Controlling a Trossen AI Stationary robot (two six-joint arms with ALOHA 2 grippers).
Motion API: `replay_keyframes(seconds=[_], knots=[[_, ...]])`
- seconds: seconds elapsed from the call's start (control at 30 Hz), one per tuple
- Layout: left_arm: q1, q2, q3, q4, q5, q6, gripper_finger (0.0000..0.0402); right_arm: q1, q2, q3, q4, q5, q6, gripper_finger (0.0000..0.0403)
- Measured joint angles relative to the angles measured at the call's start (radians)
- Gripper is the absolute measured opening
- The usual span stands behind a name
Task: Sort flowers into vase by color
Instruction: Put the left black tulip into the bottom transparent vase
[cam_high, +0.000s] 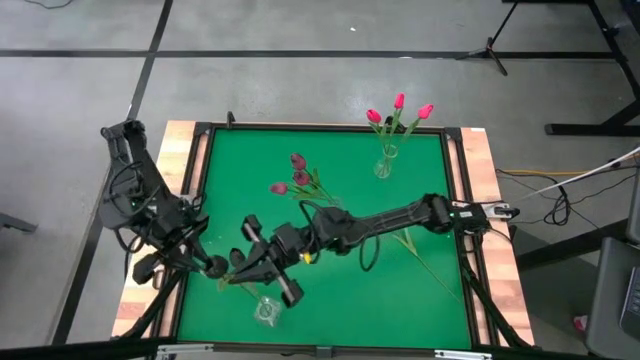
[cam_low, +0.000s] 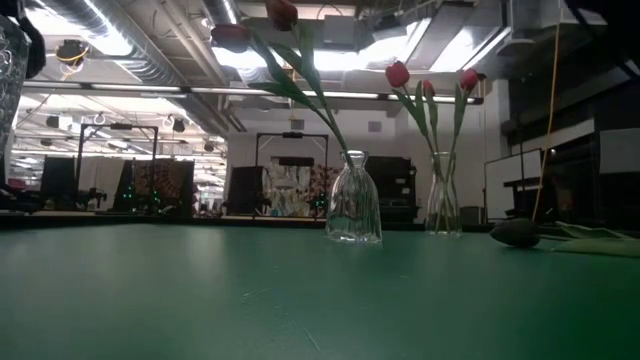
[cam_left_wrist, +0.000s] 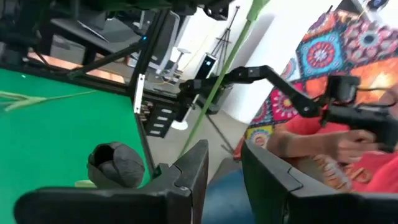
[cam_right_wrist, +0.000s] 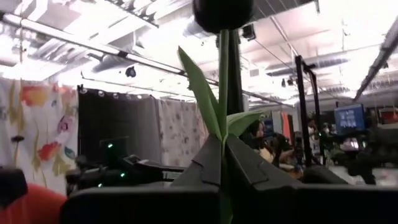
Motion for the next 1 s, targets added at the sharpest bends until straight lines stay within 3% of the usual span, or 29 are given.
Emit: replay_keyframes(seconds=[0.5, 1.0], knots=[[-0.013, 0.121, 0.000, 0.021, -0.199, 0.095, 0.0092, -0.032, 0.055, 0.044, 0.001, 0.045, 0.027, 0.0006], [-0.014, 0.198, 0.000, 0.136, -0.183, 0.091, 0.0092, -0.025, 0.102, 0.044, 0.045, 0.072, 0.073, 0.0007]])
